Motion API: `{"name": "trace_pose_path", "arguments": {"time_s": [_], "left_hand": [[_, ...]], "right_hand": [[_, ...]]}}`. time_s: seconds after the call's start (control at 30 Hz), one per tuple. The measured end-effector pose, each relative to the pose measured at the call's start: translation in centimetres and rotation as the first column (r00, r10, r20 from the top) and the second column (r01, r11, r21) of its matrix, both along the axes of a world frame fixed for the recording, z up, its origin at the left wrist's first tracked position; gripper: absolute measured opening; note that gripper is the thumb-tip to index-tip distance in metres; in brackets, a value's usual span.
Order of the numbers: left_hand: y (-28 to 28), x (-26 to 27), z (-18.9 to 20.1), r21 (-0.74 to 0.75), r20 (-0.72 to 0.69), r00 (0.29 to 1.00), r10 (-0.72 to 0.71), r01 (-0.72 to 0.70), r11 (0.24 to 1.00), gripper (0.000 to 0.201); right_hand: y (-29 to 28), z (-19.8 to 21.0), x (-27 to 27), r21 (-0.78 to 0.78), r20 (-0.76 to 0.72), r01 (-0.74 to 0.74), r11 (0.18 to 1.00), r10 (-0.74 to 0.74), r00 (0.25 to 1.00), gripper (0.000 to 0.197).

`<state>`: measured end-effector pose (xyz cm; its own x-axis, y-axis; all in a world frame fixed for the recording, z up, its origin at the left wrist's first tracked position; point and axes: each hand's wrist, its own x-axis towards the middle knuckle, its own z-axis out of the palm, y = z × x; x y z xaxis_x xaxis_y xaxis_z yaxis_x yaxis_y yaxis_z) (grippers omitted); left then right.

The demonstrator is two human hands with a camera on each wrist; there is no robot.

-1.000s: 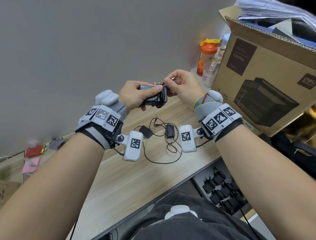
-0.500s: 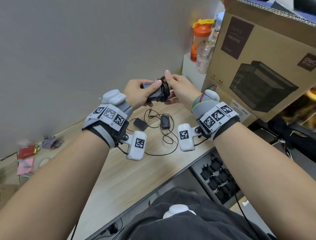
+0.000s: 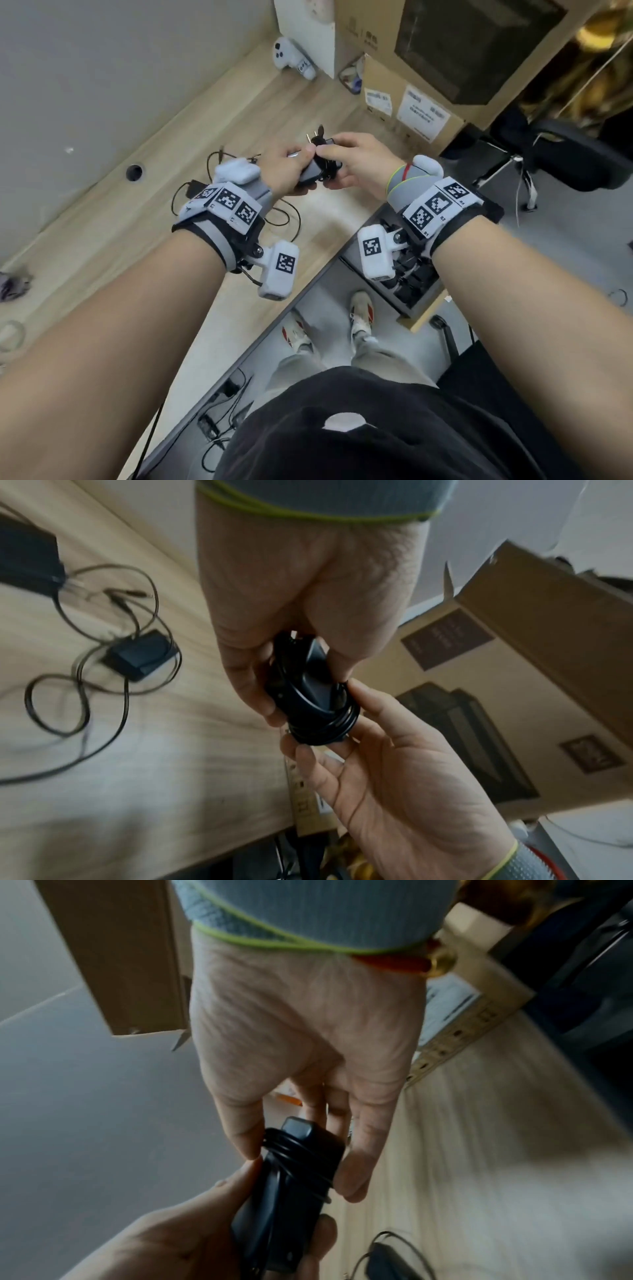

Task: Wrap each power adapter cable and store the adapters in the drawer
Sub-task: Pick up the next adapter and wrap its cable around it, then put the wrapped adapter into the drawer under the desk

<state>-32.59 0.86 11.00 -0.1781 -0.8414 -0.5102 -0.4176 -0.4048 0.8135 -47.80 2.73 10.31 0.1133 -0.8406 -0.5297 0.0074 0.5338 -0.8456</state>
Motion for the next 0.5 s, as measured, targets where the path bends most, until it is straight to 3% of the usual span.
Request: {"name": "trace_pose_path", "arguments": {"time_s": [0.2,0.3,0.5], "left_hand": [[1.8,-6.6,-6.4,0.104,0.040,0.995,-0.092,0.087,0.991,0.018],[2.8,-9.1,-9.2,0.136,0.075,0.988,-0.132,0.121,0.983,0.014],[5.2,-13.1,-15.3,0.206,0.158,0.961,-0.227,0.192,0.959,0.027]], "right_hand": [[3.3,-6.4,-6.1,0.096,-0.048,0.111,0.989,-0.106,0.993,0.016],[4.7,-9.5,-8.4,0.118,-0.136,0.124,0.985,-0.107,0.985,0.019],[7.5,-16.0,-13.3,0.210,-0.256,0.135,0.968,-0.079,0.964,0.021]]}}
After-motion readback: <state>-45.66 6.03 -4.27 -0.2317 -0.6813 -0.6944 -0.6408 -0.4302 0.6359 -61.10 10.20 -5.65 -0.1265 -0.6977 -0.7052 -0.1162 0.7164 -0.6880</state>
